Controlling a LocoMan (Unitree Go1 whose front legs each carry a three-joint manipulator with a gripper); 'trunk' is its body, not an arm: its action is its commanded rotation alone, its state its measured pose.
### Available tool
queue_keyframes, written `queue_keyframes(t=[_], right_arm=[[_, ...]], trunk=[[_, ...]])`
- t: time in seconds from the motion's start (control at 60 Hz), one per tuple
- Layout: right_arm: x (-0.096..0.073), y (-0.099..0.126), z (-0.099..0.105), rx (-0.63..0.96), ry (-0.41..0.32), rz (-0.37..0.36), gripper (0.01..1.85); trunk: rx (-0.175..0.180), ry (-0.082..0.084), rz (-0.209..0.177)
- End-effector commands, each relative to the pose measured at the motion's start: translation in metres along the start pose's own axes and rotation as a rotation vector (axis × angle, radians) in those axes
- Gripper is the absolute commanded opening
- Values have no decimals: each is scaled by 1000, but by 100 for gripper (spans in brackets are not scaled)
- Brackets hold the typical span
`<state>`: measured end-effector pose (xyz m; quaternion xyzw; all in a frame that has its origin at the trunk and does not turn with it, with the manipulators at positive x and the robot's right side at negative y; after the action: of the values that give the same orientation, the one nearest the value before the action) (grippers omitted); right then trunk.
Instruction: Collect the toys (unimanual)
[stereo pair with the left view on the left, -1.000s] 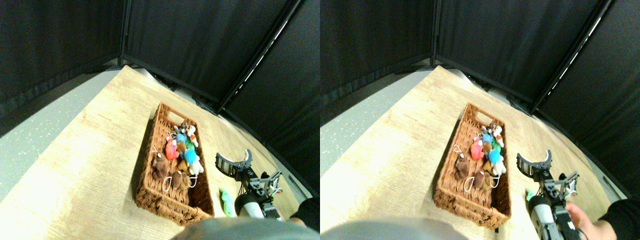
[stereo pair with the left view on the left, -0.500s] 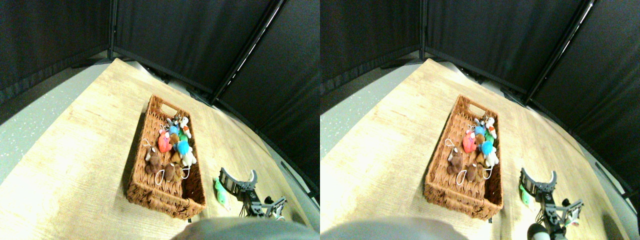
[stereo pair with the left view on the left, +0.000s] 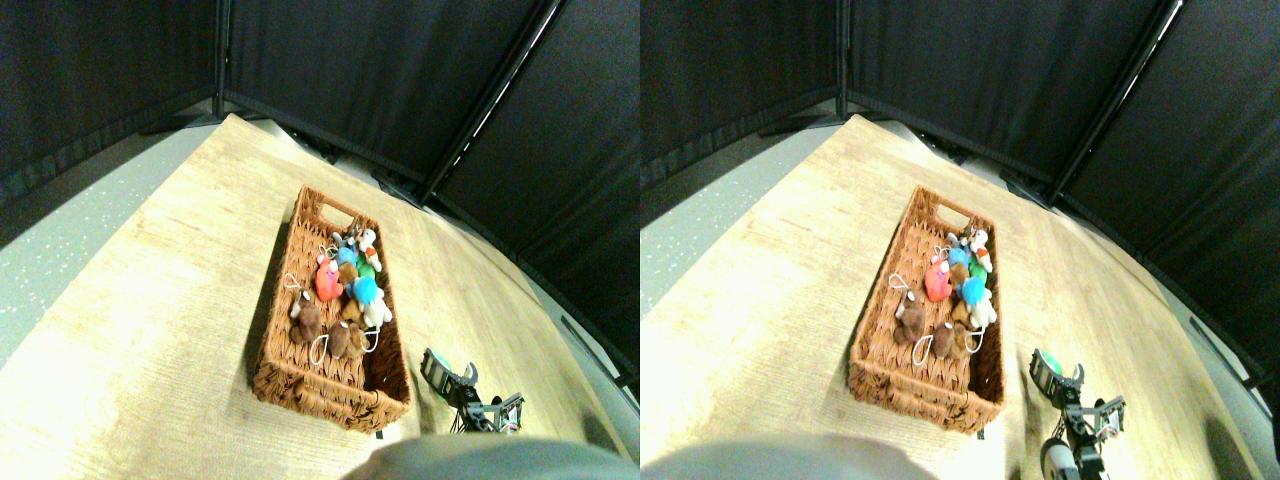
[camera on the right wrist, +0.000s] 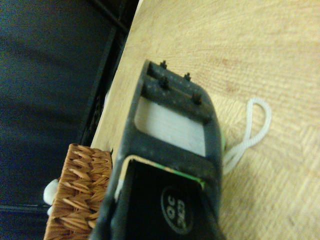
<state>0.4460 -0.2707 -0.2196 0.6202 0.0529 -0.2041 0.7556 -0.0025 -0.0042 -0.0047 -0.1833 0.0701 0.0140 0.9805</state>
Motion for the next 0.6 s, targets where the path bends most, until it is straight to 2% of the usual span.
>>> queue_keyframes(t=[0.017,0.233,0.4,0.6], right_arm=[[2,9,1,-27,-21,58,72],[8,13,5,-52,27,43,69],[7,18,8,-49,2,34,68],[10,2,12,-8,-22,20,75]], trunk=[[-13,12,4],[-7,14,-4],[-6,14,-7],[-2,17,-2]])
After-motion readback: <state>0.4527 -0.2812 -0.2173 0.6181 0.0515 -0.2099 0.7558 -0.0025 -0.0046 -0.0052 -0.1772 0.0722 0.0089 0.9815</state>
